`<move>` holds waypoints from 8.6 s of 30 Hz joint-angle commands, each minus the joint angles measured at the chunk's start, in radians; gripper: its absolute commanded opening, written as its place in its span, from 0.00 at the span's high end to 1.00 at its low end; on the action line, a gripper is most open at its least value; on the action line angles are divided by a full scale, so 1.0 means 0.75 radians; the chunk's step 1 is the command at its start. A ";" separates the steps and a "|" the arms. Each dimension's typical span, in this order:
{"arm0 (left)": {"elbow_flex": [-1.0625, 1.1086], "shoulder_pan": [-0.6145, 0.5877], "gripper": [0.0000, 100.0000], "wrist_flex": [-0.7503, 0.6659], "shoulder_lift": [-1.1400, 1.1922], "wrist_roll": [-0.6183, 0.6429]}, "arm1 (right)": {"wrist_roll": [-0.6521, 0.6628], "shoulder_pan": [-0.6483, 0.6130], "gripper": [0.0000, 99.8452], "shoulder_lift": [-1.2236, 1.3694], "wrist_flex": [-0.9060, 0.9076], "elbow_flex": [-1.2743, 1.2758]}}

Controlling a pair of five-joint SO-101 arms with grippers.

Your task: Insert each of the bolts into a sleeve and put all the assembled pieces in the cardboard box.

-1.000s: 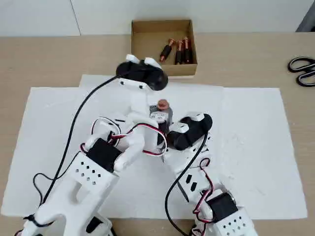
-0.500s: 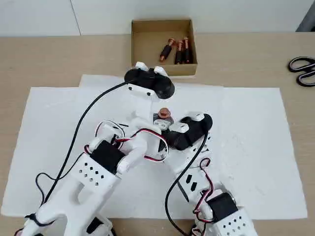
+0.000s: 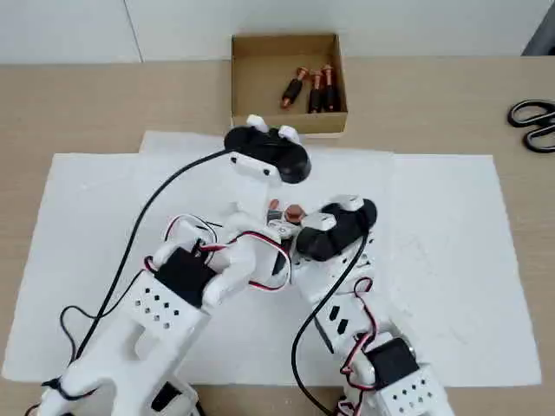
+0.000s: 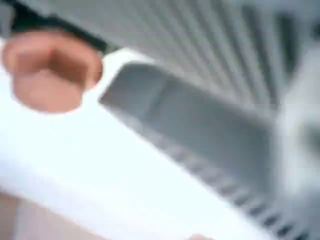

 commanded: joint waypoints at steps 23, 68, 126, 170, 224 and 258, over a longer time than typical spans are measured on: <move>-0.216 -0.342 0.82 0.213 -0.336 -0.127 | 0.012 0.001 1.00 -0.030 -0.028 -0.020; -0.189 -1.223 0.83 0.781 -0.771 -0.366 | 0.098 0.308 1.00 2.789 0.287 -3.042; -0.152 -1.215 0.83 0.761 -0.771 -0.366 | -0.041 0.251 0.79 3.252 1.662 -4.237; -0.066 -1.047 0.82 0.536 -0.757 -0.546 | 0.147 0.662 0.79 1.717 1.654 -2.267; -0.557 -0.827 0.83 0.921 -0.215 -0.417 | -0.297 0.013 0.79 2.137 0.993 -1.911; -0.555 -0.820 0.83 0.917 -0.215 -0.417 | -0.949 -0.091 0.79 2.405 0.901 -2.021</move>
